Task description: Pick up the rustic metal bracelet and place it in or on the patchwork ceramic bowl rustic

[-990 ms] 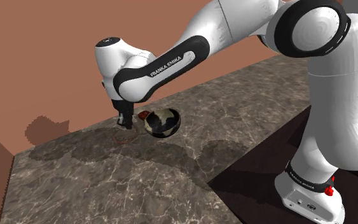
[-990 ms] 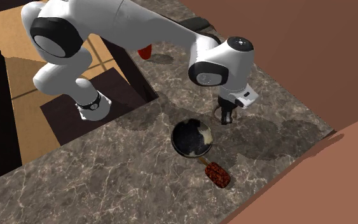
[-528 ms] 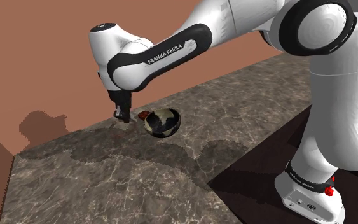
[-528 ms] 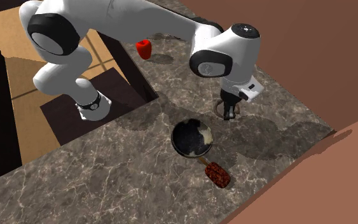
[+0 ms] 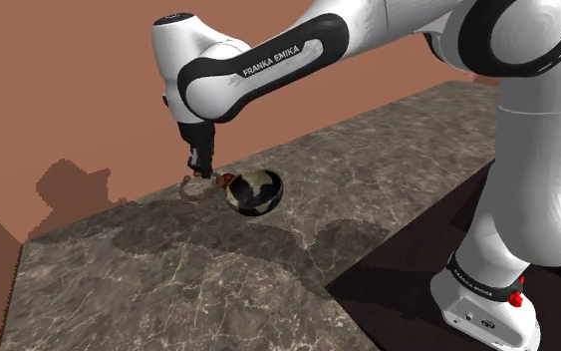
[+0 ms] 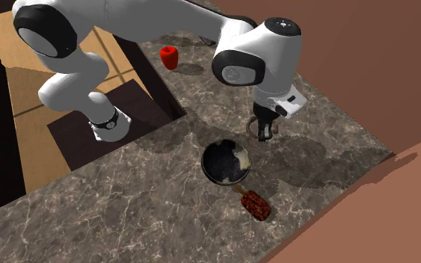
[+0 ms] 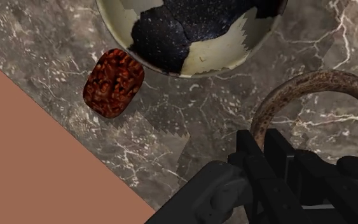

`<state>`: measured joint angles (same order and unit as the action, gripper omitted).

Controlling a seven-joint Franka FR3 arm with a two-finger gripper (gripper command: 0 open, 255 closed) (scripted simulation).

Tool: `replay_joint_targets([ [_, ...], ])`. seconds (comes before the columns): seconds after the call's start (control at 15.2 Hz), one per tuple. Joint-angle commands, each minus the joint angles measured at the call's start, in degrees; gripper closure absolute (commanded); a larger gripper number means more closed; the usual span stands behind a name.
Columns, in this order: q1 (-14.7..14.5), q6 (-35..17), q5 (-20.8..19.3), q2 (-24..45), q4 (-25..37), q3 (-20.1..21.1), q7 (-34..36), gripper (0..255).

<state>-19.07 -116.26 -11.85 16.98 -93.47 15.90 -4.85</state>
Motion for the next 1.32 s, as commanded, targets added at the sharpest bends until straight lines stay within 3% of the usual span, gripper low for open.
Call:
replay_joint_targets([
  [0.0, 1.8, -1.6, 1.1, -2.9, -4.1, -0.4, -2.1, 255],
  [0.59, 9.2, -6.5, 6.2, -15.0, -19.5, -4.4, -14.6, 255],
  [1.25, 9.1, -13.7, 5.0, -12.4, -24.2, -4.5, -13.4, 255],
])
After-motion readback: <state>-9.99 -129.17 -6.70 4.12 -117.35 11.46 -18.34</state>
